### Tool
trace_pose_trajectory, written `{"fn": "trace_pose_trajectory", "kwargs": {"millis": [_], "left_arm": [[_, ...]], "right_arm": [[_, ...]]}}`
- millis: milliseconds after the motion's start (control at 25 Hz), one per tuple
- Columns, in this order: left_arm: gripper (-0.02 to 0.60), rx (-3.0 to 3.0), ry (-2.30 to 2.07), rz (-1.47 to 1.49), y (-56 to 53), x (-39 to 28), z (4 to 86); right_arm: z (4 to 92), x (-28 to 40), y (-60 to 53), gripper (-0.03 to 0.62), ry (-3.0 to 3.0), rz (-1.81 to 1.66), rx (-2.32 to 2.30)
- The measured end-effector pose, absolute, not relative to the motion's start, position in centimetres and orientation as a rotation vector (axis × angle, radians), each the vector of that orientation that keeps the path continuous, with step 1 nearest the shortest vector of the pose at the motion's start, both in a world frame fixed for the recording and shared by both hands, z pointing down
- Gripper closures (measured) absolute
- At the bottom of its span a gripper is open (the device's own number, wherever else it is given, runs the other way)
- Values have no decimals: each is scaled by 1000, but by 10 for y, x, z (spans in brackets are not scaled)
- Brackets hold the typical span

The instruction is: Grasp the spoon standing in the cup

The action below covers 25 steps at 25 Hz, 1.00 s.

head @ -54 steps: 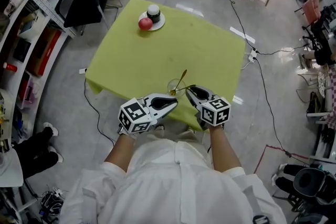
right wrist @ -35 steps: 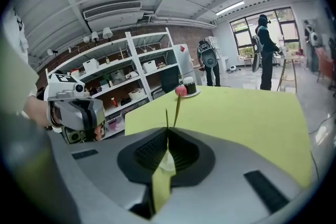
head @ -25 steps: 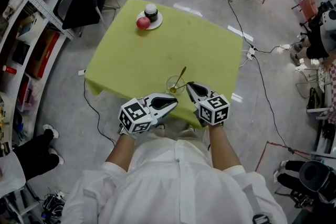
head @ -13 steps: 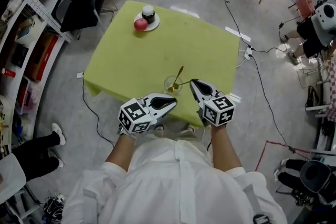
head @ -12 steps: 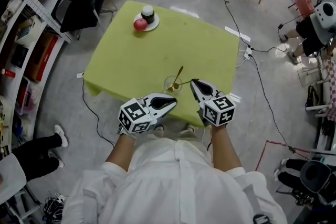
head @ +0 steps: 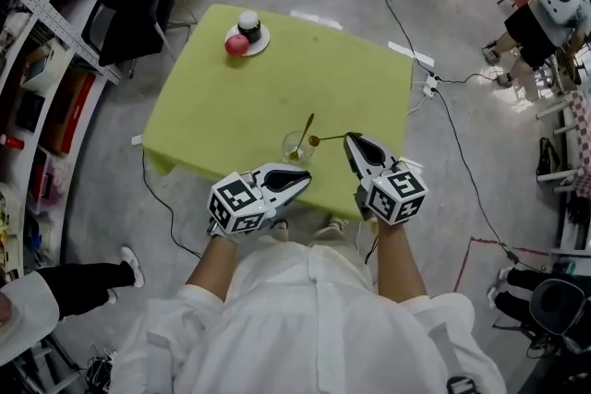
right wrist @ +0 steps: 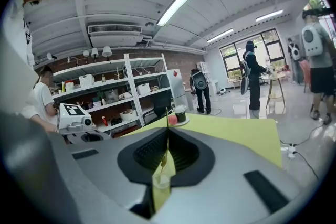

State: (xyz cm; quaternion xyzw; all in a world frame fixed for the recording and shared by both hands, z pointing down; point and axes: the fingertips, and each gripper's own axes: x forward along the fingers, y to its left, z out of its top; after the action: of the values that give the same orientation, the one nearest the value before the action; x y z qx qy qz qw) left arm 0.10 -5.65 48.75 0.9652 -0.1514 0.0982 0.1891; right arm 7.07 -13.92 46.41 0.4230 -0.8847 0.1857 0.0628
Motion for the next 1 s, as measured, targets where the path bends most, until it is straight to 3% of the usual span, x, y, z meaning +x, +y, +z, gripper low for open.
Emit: {"fn": "trace_pose_trajectory", "kwargs": {"millis": [360, 1000], "left_arm": [[557, 2722, -372, 296, -51, 7, 489], [557, 2701, -368, 315, -50, 5, 495]], "right_arm": [[461, 91, -135, 585, -2643, 558, 1360], [532, 80, -117, 585, -2523, 731, 1210]]}}
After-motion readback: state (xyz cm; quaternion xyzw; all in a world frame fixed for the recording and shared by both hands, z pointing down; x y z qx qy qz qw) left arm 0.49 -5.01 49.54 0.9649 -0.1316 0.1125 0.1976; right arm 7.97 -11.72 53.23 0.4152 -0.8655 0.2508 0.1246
